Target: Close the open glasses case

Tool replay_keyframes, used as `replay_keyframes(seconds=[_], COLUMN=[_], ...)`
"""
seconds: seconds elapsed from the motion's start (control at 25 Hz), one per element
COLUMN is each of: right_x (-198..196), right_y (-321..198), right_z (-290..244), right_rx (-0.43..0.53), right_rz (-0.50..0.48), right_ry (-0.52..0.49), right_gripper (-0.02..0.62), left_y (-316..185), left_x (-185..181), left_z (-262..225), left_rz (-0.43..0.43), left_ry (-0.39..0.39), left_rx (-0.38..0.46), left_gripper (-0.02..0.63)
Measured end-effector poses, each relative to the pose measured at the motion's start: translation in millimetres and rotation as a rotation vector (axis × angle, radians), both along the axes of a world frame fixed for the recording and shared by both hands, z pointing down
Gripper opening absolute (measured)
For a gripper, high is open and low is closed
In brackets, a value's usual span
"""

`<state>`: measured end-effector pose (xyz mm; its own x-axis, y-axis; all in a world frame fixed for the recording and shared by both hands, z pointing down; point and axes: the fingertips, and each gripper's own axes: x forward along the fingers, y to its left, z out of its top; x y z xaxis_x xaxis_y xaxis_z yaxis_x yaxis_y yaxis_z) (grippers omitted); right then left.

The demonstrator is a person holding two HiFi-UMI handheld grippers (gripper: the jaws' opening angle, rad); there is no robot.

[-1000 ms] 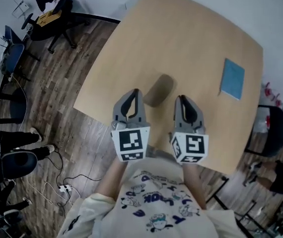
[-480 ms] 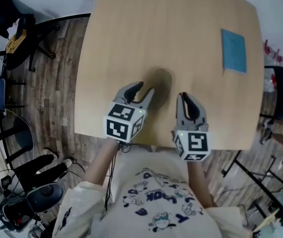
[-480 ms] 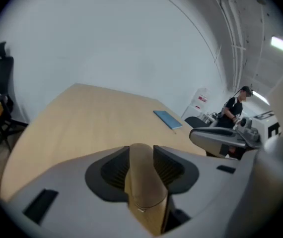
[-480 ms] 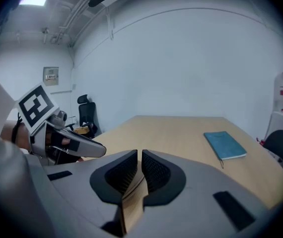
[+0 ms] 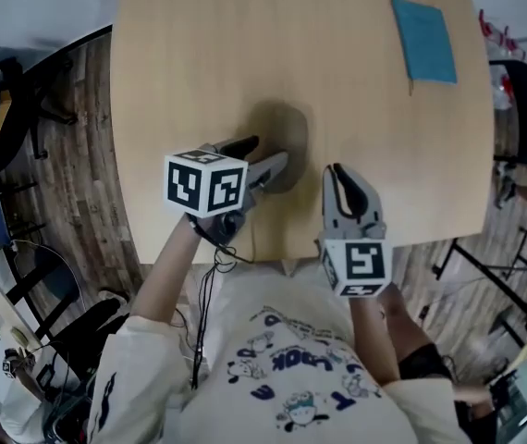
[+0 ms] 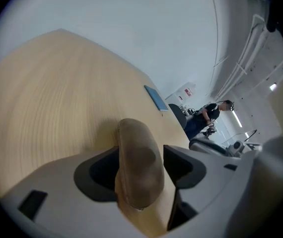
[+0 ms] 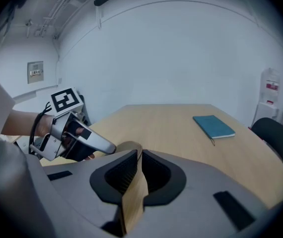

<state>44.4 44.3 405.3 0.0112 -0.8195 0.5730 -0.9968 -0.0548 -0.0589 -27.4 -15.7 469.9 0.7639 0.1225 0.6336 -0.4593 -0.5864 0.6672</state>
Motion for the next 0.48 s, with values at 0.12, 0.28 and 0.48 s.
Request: replay_keyframes(seconds=[0.12, 0.28, 0.48], right_x=[-10.4, -34.2, -36.4], right_y=[10.2, 25.3, 37.1], right_z=[15.2, 33.9, 56.3], right_rx=[-0.046, -0.116, -0.164], right_rz=[-0.009, -0.057, -0.039], right_ry=[-0.047, -0.121, -0.185], right_gripper=[0.012, 0.042, 0.135], left_y=[4.7, 7.6, -2.2], left_x=[12.4, 20.2, 37.3], left_z=[10.0, 15.5, 13.9], left_rz=[0.053, 0.047, -0.182], left_ry=[-0.035, -0.036, 0.040], left_rx=[-0.057, -0.118, -0.253], left_gripper=[0.261, 0.261, 0.261])
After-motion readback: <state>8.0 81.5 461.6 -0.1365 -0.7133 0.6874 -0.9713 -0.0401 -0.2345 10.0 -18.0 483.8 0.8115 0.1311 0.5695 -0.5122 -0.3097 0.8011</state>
